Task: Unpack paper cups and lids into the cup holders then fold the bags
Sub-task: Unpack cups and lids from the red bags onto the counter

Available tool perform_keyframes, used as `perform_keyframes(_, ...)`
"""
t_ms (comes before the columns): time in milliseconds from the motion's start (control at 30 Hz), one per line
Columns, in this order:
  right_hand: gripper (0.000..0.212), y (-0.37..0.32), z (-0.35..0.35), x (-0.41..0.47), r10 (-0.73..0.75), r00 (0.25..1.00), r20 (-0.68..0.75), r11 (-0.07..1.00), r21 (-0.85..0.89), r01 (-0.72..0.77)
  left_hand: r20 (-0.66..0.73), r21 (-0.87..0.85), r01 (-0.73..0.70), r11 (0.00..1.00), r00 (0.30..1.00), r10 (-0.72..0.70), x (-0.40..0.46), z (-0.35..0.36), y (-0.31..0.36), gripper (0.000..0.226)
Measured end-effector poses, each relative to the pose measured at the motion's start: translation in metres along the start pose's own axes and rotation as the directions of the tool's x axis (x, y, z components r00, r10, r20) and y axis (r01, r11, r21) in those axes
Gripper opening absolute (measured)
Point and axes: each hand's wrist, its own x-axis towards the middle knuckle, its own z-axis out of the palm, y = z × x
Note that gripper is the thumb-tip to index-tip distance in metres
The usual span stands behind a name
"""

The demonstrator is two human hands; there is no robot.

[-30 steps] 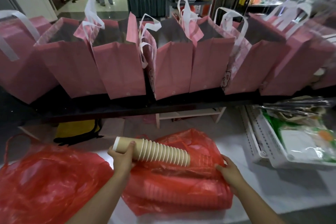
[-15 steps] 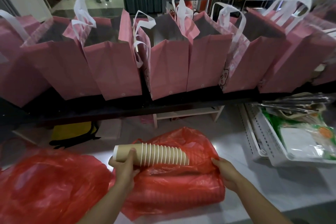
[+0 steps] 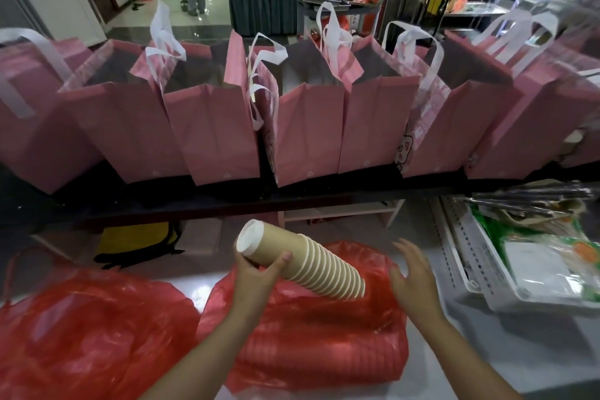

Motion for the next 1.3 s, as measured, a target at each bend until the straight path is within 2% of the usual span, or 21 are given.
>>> perform_keyframes(67, 0.048, -0.019, -0.011, -0.001, -0.213, 0.962, 0.171, 0.974, -0.034, 0.222, 0.051, -0.017, -0.048, 0.999, 0.997, 0.049, -0.004, 0.017, 0.009, 0.101)
perform_keyframes(133, 0.066, -0.039, -0.017, -0.002, -0.247, 0.877, 0.412, 0.96, -0.02, 0.28, 0.127, -0.039, -0.075, 0.996, 0.989, 0.08, -0.006, 0.038, 0.017, 0.094)
perform_keyframes(200, 0.086, -0.051, -0.018, 0.002, -0.235, 0.842, 0.486, 0.967, 0.029, 0.253, 0.2, -0.019, -0.103, 0.995, 0.974, 0.105, -0.009, 0.059, 0.023, 0.085)
perform_keyframes(300, 0.098, -0.056, -0.021, 0.013, -0.206, 0.858, 0.471, 0.974, 0.186, 0.131, 0.323, 0.09, -0.183, 0.979, 0.935, 0.145, -0.01, 0.086, 0.031, 0.079)
perform_keyframes(433, 0.095, -0.037, -0.039, 0.018, -0.111, 0.908, 0.404, 0.969, 0.245, 0.009, 0.56, 0.193, -0.3, 0.934, 0.816, 0.146, -0.005, 0.103, 0.037, 0.075)
perform_keyframes(500, 0.091, -0.028, -0.045, 0.016, -0.074, 0.931, 0.356, 0.97, 0.242, -0.016, 0.603, 0.211, -0.342, 0.916, 0.782, 0.154, -0.005, 0.103, 0.029, 0.064)
perform_keyframes(567, 0.089, -0.023, -0.048, 0.014, -0.048, 0.947, 0.318, 0.964, 0.263, -0.039, 0.613, 0.268, -0.364, 0.892, 0.779, 0.133, -0.009, 0.1, 0.01, 0.052)
perform_keyframes(633, 0.088, -0.023, -0.046, 0.011, -0.043, 0.956, 0.291, 0.959, 0.279, -0.041, 0.649, 0.4, -0.383, 0.833, 0.76, 0.037, -0.015, 0.095, -0.011, 0.046)
perform_keyframes(733, 0.089, -0.028, -0.038, 0.007, -0.059, 0.957, 0.283, 0.952, 0.305, -0.031, 0.688, 0.576, -0.421, 0.701, 0.712, -0.138, -0.019, 0.086, -0.04, 0.057)
perform_keyframes(833, 0.09, -0.033, -0.032, 0.006, -0.067, 0.959, 0.274, 0.948, 0.317, -0.025, 0.711, 0.677, -0.564, 0.474, 0.668, -0.22, -0.023, 0.078, -0.063, 0.058)
perform_keyframes(900, 0.091, -0.033, -0.028, 0.006, -0.057, 0.966, 0.252, 0.941, 0.336, -0.033, 0.733, 0.681, -0.657, 0.325, 0.612, -0.299, -0.032, 0.074, -0.072, 0.053)
perform_keyframes(1000, 0.092, -0.034, -0.023, 0.005, -0.022, 0.976, 0.215, 0.924, 0.377, -0.063, 0.806, 0.551, -0.821, 0.153, 0.475, -0.354, -0.048, 0.072, -0.081, 0.044)
perform_keyframes(1067, 0.092, -0.035, -0.019, 0.004, -0.004, 0.981, 0.193, 0.919, 0.387, -0.072, 0.822, 0.512, -0.848, 0.133, 0.44, -0.36, -0.053, 0.071, -0.082, 0.041)
perform_keyframes(1200, 0.093, -0.032, -0.009, 0.002, 0.017, 0.987, 0.158, 0.908, 0.411, -0.081, 0.82, 0.526, -0.831, 0.182, 0.438, -0.368, -0.046, 0.067, -0.083, 0.044)
perform_keyframes(1267, 0.095, -0.028, -0.004, -0.002, 0.046, 0.989, 0.139, 0.898, 0.427, -0.102, 0.845, 0.509, -0.825, 0.246, 0.426, -0.322, -0.044, 0.064, -0.082, 0.039)
perform_keyframes(1300, 0.097, -0.025, -0.003, -0.006, 0.063, 0.989, 0.134, 0.894, 0.432, -0.116, 0.851, 0.517, -0.803, 0.296, 0.442, -0.284, -0.043, 0.063, -0.082, 0.033)
